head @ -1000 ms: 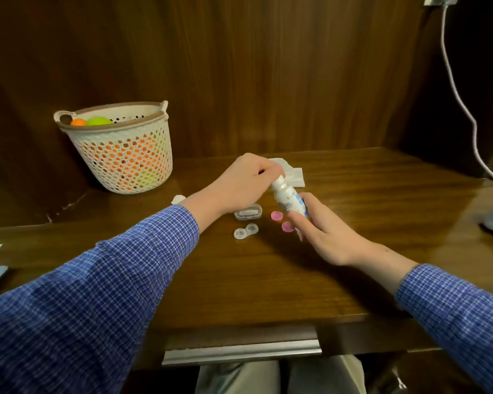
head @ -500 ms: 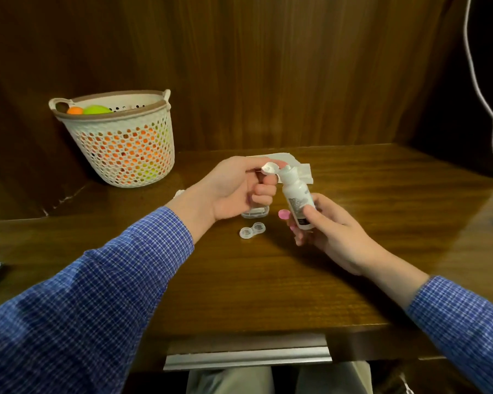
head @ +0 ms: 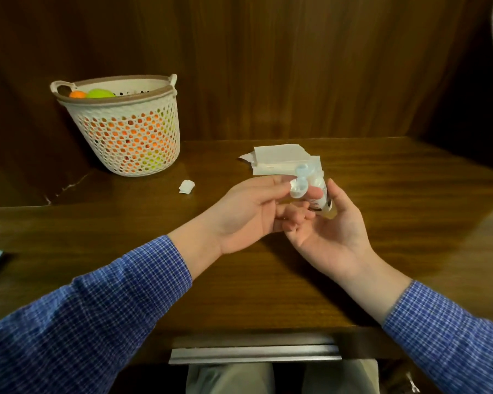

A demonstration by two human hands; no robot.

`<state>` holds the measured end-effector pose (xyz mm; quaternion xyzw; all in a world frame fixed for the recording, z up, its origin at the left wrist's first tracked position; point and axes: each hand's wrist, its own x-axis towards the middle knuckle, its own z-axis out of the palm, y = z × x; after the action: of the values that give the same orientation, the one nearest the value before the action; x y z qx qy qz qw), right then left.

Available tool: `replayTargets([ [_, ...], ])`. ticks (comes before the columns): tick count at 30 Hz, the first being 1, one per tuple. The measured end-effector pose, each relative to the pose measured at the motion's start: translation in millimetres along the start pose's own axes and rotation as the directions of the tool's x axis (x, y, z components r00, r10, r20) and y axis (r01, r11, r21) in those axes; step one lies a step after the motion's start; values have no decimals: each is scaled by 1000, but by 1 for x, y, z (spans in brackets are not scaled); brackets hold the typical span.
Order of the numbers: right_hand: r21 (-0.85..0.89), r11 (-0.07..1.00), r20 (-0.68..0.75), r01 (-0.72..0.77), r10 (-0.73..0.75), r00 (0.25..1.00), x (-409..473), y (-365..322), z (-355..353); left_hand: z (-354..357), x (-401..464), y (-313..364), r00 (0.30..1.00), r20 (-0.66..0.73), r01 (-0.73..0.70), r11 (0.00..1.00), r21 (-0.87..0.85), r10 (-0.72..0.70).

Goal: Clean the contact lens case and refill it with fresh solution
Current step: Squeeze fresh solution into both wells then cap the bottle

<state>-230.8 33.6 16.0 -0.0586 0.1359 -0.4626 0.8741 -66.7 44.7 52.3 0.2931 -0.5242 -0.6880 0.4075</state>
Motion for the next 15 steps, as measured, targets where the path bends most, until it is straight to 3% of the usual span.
replayTargets([
  [5, 37, 998, -70, -43, 46, 997, 0, 13, 0, -3, -9, -5, 997, -61, 50, 992, 116, -43],
  [8, 54, 998, -196, -34, 44, 980, 3, 9, -1, -20, -12, 3, 959, -282, 102, 955, 278, -21],
  [9, 26, 999, -248, -22, 28, 968, 5, 6, -2, -28, -13, 4, 921, -389, 141, 902, 408, 32],
  [11, -7, 1000, -321, -4, 1, 947, 6, -1, -4, -44, -16, -1, 845, -492, 242, 672, 699, 208],
  [12, -19, 1000, -343, 3, -9, 939, 7, -6, -5, -49, -18, -7, 845, -472, 262, 573, 776, 253],
  [15, -64, 998, -371, 8, -31, 928, 11, -18, -5, -47, -23, -31, 902, -369, 260, 400, 879, 223],
])
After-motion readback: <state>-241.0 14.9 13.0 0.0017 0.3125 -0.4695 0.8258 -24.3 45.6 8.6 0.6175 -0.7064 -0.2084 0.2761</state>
